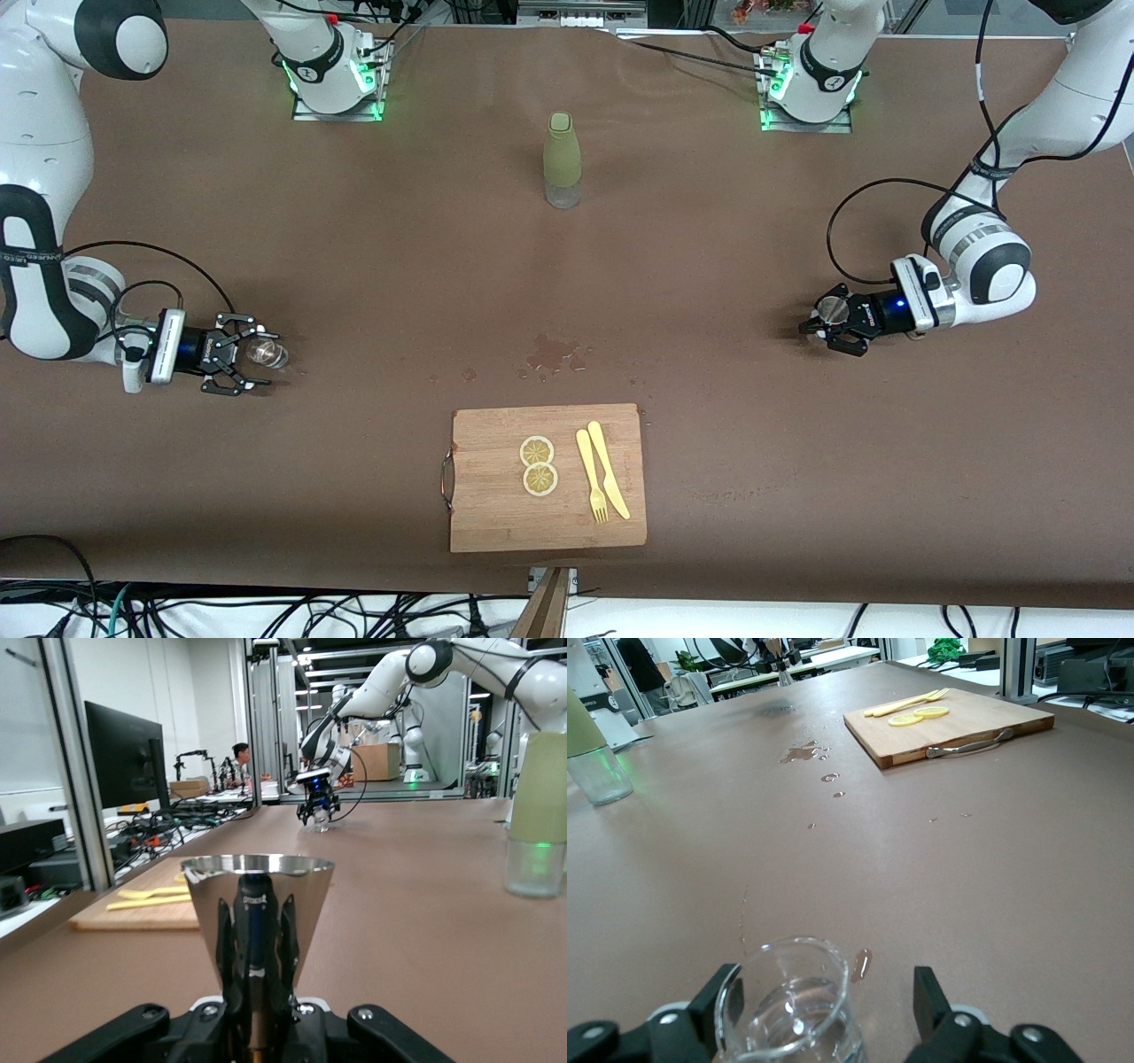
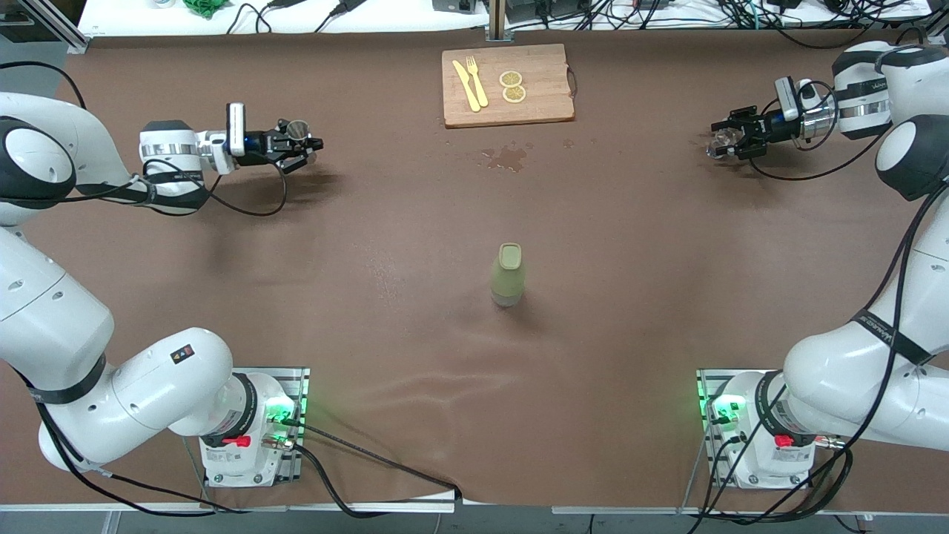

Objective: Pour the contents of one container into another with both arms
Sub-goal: 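Grasp the jigger with the left gripper while the right gripper grasps the cup, then lift the jigger and cup, bringing both grippers together mid-table, then raise the glass cup with the right gripper above the jigger, then tilt the glass cup with the right gripper, pouring into the jigger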

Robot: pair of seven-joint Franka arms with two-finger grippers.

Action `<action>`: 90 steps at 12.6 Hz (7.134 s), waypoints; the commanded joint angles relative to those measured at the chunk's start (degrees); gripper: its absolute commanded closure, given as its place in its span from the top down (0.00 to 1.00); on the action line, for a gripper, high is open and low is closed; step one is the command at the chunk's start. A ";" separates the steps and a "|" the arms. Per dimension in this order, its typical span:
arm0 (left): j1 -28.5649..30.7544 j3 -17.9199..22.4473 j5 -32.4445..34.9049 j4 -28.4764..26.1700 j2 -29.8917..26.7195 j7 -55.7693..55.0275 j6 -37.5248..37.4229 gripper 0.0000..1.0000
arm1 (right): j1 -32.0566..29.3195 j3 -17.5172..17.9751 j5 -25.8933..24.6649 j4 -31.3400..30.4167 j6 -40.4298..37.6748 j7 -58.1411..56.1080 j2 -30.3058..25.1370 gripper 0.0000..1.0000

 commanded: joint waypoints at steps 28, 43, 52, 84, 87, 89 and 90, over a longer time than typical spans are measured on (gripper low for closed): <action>-30.79 -1.57 -29.38 2.51 2.09 -0.21 14.69 0.00 | 23.16 -0.21 -0.39 -1.63 9.96 45.45 -14.42 0.38; -42.14 -1.31 -41.69 10.17 10.18 10.49 15.22 0.00 | 40.13 -2.57 -8.21 -0.48 21.14 55.82 -17.59 0.38; -45.39 0.80 -44.33 16.93 14.05 11.23 17.51 0.00 | 46.64 -4.70 -20.16 5.40 21.05 67.79 -17.77 0.38; -48.30 1.24 -46.53 20.37 15.55 9.81 19.71 0.00 | 63.43 -7.68 -37.38 14.46 20.79 84.31 -10.56 0.38; -48.30 1.24 -46.53 20.28 15.55 9.98 19.71 0.00 | 63.61 -7.68 -39.15 14.46 20.61 84.31 -10.56 0.38; -48.30 1.24 -46.53 20.36 15.55 9.98 19.80 0.00 | 63.69 -7.68 -40.20 14.54 20.61 84.31 -10.56 0.38; -48.30 1.24 -46.53 20.45 15.55 9.98 19.80 0.00 | 63.70 -7.68 -40.29 14.55 20.61 84.31 -10.56 0.38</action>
